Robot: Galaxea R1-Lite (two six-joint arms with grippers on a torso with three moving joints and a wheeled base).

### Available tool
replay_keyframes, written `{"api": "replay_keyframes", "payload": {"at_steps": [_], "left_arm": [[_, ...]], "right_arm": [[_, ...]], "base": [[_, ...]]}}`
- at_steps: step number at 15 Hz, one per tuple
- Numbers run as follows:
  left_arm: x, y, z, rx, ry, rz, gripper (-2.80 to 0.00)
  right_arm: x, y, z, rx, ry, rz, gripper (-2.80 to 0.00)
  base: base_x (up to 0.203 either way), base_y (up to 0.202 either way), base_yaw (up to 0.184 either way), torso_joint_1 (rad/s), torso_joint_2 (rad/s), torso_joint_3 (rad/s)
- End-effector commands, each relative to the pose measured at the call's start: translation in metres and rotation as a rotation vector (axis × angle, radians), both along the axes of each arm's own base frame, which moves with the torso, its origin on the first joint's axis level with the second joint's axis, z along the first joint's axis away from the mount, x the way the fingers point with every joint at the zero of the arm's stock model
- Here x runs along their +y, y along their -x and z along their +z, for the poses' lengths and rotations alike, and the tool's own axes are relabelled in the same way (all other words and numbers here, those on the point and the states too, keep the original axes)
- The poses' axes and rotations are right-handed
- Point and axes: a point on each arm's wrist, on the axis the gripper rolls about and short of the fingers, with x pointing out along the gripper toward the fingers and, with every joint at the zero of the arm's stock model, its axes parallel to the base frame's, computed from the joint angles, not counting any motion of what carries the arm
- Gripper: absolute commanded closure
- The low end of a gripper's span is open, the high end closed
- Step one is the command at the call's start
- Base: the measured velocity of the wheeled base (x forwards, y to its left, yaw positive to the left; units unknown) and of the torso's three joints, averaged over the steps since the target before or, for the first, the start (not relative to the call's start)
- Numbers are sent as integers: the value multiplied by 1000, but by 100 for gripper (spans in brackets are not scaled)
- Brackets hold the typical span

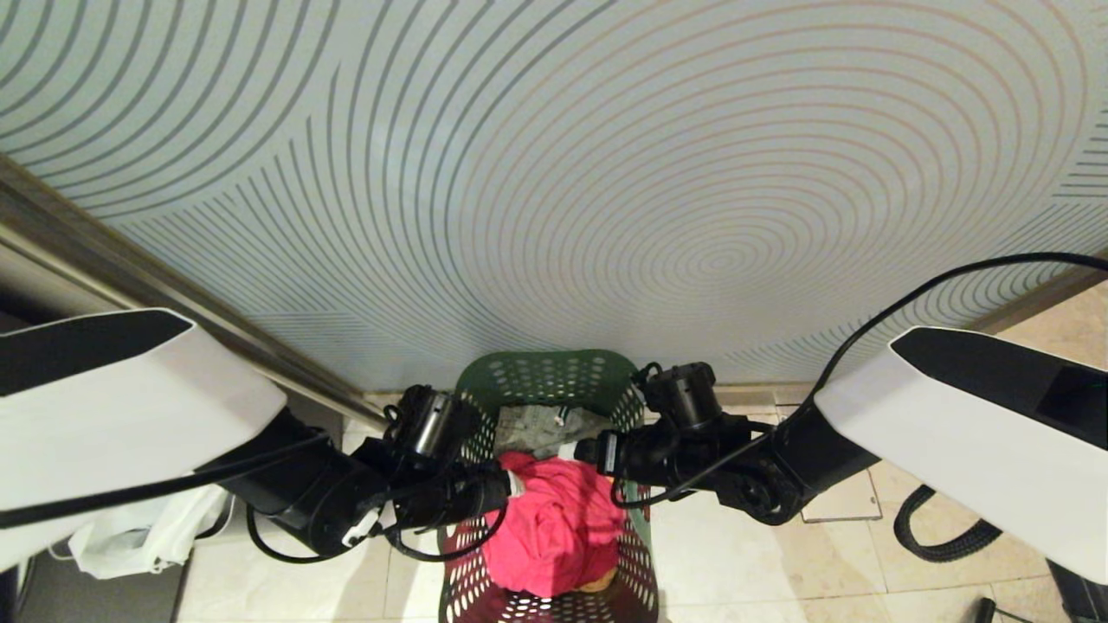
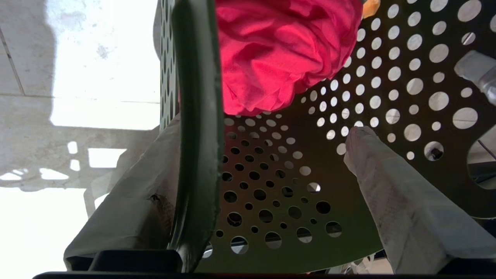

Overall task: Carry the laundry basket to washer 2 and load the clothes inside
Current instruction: Pick up the clothes basket and put it beside the washing machine

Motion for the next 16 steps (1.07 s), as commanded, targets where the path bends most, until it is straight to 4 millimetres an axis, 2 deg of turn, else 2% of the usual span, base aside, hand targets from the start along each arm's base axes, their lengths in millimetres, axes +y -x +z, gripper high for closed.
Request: {"api": "replay_keyframes", "payload": {"at_steps": [1, 3, 4, 15, 16], "left_arm": [[-1, 0, -1, 0, 2, 2, -280], [-1, -1, -2, 4, 0, 0, -280], [-1, 0, -3, 4, 0, 0, -280], [-1, 1, -2, 6, 1, 1, -280], [-1, 2, -3, 8, 0, 1, 0]], "right_arm": [[0, 0, 0, 0, -4, 0, -280], [0, 0, 0, -1, -4, -1, -280], [0, 0, 0, 0, -3, -2, 0], [-2, 3, 5, -4, 2, -12, 0], [-2, 3, 5, -3, 2, -12, 0]], "base": [[0, 0, 0, 0, 0, 0], [0, 0, 0, 0, 0, 0], [0, 0, 0, 0, 0, 0], [0, 0, 0, 0, 0, 0], [0, 0, 0, 0, 0, 0]]}}
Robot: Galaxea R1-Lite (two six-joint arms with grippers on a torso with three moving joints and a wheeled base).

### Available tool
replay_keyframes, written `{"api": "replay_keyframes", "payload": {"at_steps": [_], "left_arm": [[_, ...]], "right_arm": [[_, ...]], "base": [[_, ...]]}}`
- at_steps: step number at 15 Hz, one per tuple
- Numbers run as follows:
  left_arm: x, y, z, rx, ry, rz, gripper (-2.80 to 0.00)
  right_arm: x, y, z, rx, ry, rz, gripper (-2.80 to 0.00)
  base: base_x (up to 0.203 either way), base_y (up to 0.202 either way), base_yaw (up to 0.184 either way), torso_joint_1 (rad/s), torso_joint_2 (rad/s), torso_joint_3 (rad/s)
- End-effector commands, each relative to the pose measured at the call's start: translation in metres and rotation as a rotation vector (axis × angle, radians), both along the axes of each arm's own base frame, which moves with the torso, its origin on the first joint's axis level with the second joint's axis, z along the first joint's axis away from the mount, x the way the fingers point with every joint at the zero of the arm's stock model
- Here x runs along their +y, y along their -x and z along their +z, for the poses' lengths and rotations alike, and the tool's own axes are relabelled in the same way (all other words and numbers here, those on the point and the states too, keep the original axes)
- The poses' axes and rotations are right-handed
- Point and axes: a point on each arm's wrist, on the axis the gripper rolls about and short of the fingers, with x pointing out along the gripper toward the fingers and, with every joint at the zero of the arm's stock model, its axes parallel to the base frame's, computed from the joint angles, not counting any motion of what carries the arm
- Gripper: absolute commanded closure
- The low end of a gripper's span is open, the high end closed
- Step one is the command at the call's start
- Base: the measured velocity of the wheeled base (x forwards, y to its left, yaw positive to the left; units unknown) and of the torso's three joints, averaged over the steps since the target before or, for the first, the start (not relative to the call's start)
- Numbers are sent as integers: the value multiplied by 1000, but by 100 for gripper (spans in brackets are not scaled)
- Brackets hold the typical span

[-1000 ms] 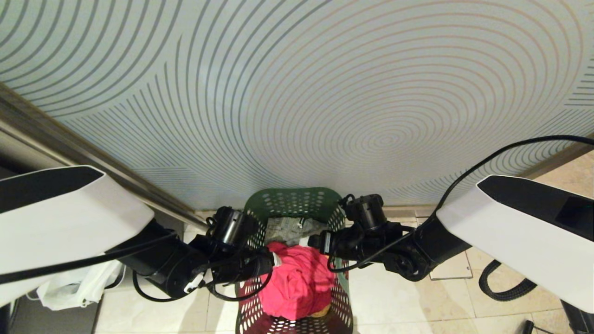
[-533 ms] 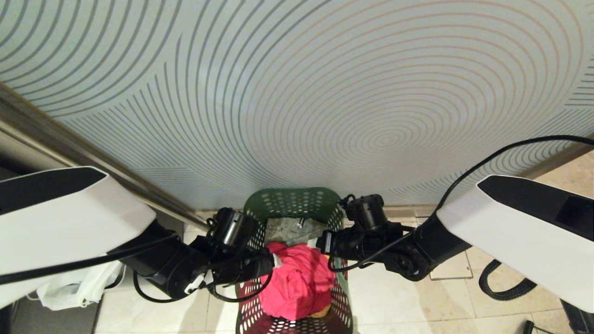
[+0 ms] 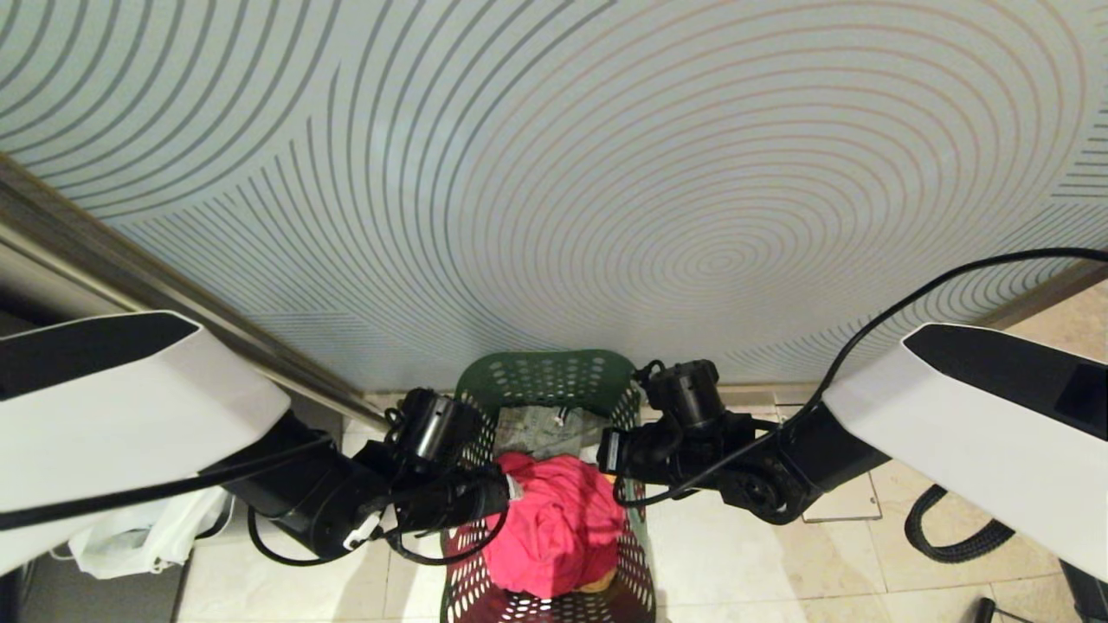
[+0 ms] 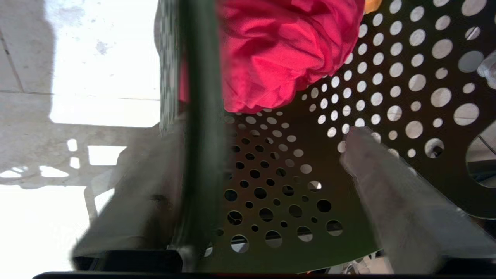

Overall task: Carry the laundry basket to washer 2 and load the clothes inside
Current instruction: Pick up the clothes basket and put it beside the washing machine

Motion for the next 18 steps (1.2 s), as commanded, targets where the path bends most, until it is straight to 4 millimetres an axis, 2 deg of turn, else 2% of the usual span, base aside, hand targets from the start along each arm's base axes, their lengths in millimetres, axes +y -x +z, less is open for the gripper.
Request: {"api": "replay_keyframes", "payload": {"at_steps": [1, 8, 10, 13, 18], "left_arm": [[0, 0, 0, 0, 1, 2, 0], [-3, 2, -2, 9, 1, -11, 0], [-4, 5, 3, 27, 44, -36, 0], [-3, 13, 31, 122, 228, -39, 0], [5, 28, 47, 120, 258, -46, 0]], "right_arm": [[0, 1, 2, -3, -5, 0, 0], [3, 7, 1, 5, 3, 6, 0], [2, 9, 3, 3, 2, 6, 0], [1, 22, 20, -14, -11, 22, 0], [8, 54, 49, -52, -31, 65, 0]], "base": [[0, 0, 0, 0, 0, 0], [0, 0, 0, 0, 0, 0], [0, 0, 0, 0, 0, 0], [0, 0, 0, 0, 0, 0], [0, 0, 0, 0, 0, 0]]}}
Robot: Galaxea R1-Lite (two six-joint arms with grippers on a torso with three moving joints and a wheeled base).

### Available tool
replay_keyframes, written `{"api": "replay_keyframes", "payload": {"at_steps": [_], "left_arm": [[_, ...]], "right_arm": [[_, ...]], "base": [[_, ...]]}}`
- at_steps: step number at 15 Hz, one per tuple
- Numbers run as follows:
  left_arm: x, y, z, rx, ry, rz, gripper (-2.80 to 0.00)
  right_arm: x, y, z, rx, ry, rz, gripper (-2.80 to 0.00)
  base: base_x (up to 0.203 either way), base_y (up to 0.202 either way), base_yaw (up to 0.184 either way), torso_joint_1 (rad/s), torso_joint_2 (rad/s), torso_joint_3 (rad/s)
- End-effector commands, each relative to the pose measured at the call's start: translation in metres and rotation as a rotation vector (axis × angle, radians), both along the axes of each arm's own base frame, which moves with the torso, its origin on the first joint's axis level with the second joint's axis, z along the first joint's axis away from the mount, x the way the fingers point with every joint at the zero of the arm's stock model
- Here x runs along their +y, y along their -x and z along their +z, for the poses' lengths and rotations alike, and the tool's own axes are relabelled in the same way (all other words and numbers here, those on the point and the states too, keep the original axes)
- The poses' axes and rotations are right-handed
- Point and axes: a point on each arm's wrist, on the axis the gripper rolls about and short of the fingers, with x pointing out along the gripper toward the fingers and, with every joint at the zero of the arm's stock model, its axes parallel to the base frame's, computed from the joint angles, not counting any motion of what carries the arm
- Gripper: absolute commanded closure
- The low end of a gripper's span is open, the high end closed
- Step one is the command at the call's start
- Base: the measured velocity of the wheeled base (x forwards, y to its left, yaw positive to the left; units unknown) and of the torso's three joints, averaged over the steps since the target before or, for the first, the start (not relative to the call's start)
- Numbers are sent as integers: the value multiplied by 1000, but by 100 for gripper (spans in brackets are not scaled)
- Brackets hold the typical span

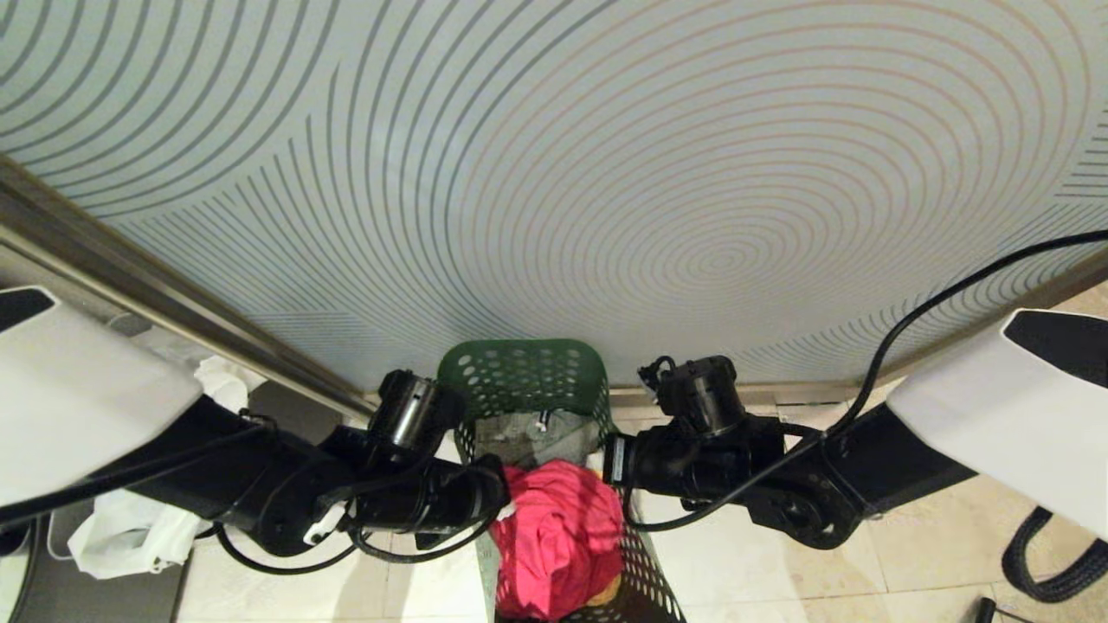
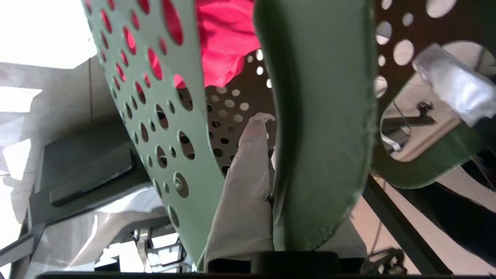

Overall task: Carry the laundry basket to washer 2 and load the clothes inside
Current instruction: Pick up the clothes basket and put it beside the washing machine

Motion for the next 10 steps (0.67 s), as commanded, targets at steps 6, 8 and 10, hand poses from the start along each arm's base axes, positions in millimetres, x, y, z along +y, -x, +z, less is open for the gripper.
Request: {"api": "replay_keyframes", "payload": {"at_steps": [6, 8, 10], "left_arm": [[13, 30, 28, -37, 63, -39, 0], [19, 41, 41, -43, 115, -77, 0], [25, 52, 52, -56, 148, -108, 0]], "right_arm": [[1, 34, 57, -82, -74, 55, 0], [2, 48, 73, -98, -89, 84, 0], [2, 63, 85, -102, -94, 113, 0]], "base": [[0, 0, 0, 0, 0, 0], [0, 0, 0, 0, 0, 0], [0, 0, 0, 0, 0, 0]]}}
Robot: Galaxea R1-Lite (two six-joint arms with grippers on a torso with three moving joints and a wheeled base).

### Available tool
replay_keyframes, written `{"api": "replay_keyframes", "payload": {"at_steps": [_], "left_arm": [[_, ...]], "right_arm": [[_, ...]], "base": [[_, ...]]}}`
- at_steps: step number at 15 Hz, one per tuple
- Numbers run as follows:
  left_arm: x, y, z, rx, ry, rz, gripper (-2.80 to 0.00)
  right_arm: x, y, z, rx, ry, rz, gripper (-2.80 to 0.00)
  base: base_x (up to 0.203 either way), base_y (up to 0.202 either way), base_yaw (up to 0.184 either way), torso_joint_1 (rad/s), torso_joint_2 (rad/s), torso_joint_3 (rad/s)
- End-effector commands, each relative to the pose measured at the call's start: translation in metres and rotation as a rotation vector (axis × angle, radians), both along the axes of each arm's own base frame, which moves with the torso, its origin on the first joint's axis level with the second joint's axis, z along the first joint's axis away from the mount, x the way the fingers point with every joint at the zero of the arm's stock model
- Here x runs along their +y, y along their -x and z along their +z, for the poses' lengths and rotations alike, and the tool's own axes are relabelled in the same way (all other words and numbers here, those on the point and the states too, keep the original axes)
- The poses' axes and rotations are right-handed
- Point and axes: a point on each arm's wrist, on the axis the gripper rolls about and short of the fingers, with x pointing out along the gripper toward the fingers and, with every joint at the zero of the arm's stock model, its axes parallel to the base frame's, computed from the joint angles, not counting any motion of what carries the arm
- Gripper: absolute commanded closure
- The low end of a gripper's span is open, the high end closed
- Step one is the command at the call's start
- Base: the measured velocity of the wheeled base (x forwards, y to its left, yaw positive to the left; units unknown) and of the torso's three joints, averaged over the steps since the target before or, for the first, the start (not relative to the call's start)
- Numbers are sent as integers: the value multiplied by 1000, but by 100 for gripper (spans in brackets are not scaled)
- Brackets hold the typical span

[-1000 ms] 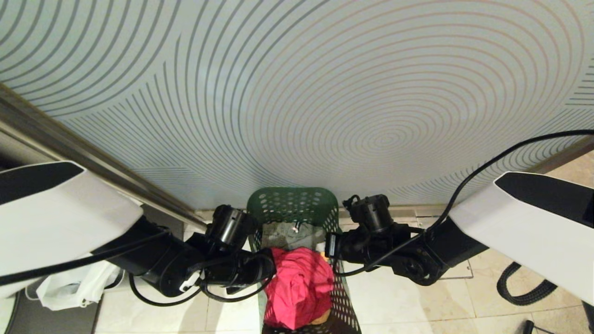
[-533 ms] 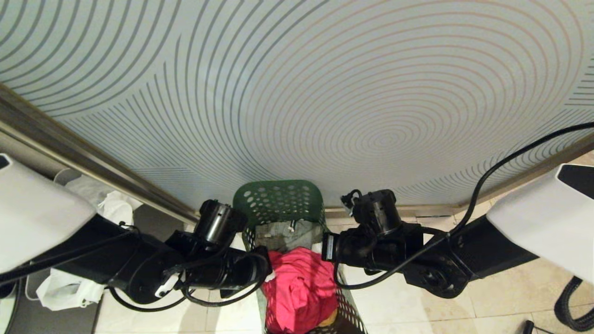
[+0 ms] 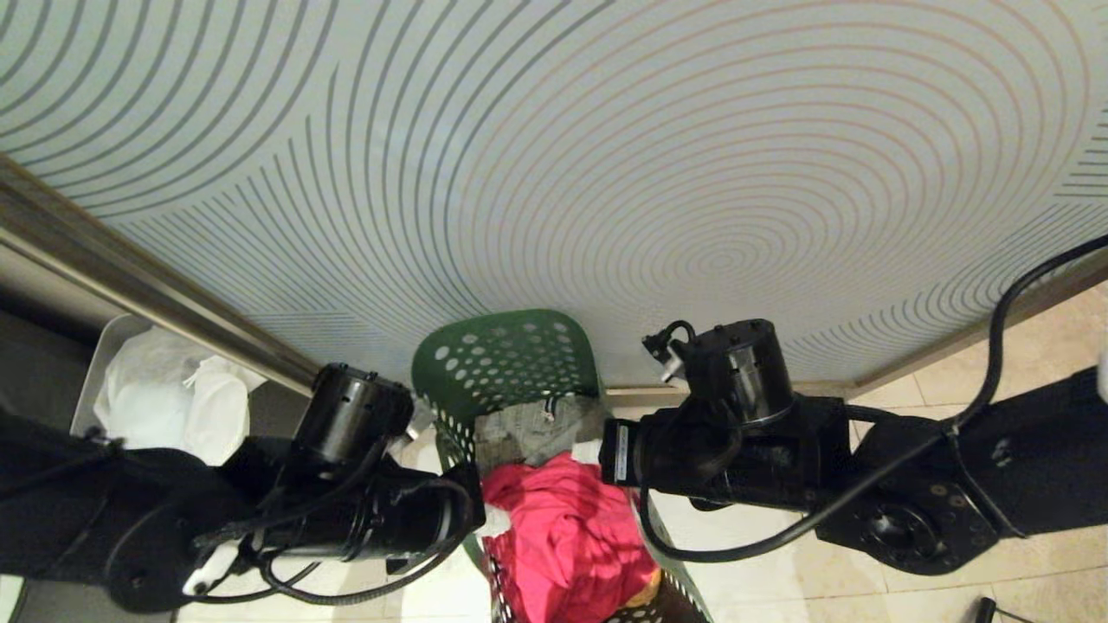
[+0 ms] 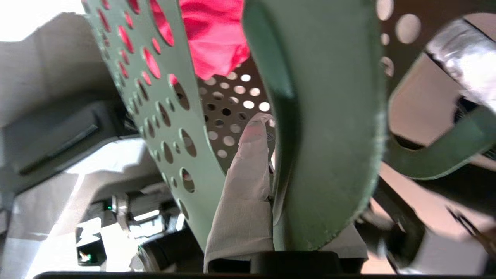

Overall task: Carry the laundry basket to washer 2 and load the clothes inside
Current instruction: Pick up the clothes basket and put it beside the washing machine

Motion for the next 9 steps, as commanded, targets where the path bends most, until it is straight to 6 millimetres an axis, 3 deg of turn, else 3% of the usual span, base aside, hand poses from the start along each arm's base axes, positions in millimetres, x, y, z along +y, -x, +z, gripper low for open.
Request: {"api": "replay_keyframes", "payload": {"at_steps": [1, 9], "left_arm": [[7, 11, 16, -48, 36, -12, 0], [6, 22, 27, -86, 56, -50, 0]], "right_arm": [[-1, 15, 19, -31, -34, 29, 0], [0, 17, 19, -46, -18, 13, 0]], "base": [[0, 0, 0, 0, 0, 0], [0, 0, 0, 0, 0, 0]]}}
